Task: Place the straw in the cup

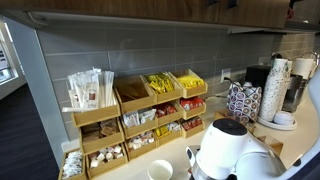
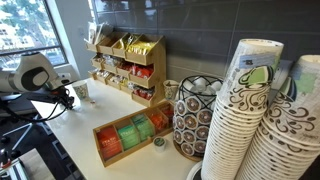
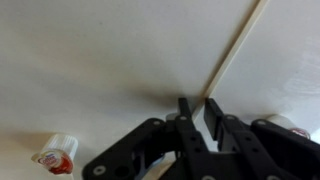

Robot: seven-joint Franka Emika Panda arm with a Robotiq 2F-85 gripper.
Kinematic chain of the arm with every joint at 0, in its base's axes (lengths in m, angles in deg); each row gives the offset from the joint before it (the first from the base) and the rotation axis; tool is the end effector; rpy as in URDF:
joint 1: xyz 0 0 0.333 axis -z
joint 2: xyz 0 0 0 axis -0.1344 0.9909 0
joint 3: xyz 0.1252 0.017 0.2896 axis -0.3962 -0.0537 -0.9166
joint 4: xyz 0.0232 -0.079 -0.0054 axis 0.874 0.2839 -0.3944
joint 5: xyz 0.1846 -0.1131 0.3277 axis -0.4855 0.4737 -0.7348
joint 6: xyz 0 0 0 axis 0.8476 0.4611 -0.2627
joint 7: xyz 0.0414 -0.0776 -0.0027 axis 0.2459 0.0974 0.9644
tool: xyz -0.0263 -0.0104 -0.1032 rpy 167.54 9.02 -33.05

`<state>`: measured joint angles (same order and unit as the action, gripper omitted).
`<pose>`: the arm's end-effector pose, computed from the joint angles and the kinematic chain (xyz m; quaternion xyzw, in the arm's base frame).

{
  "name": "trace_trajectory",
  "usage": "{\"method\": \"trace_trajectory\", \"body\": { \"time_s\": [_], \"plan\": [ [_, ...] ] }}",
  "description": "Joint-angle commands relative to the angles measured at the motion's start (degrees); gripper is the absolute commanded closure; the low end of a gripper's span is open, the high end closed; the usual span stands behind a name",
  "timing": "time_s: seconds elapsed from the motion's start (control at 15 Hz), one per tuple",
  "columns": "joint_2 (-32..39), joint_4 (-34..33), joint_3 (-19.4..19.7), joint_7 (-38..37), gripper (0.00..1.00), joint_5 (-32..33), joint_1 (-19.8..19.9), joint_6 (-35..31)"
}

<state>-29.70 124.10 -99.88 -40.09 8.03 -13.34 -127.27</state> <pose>0.3249 0.2664 0.2783 -0.9670 -0.2200 -0.1172 0.0530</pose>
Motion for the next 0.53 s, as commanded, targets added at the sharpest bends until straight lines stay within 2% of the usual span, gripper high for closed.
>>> {"method": "trace_trajectory", "body": {
  "time_s": [0.0, 0.07, 0.47],
  "plan": [
    [1.32, 0.1, -0.97, -3.19, 0.97, 3.36, 1.0, -1.37],
    [1.4, 0.03, -0.99, -3.47, 1.0, 3.69, 0.96, -1.36],
    [1.07, 0.34, -0.57, -3.29, 1.0, 3.66, 0.76, -1.66]
  ]
}}
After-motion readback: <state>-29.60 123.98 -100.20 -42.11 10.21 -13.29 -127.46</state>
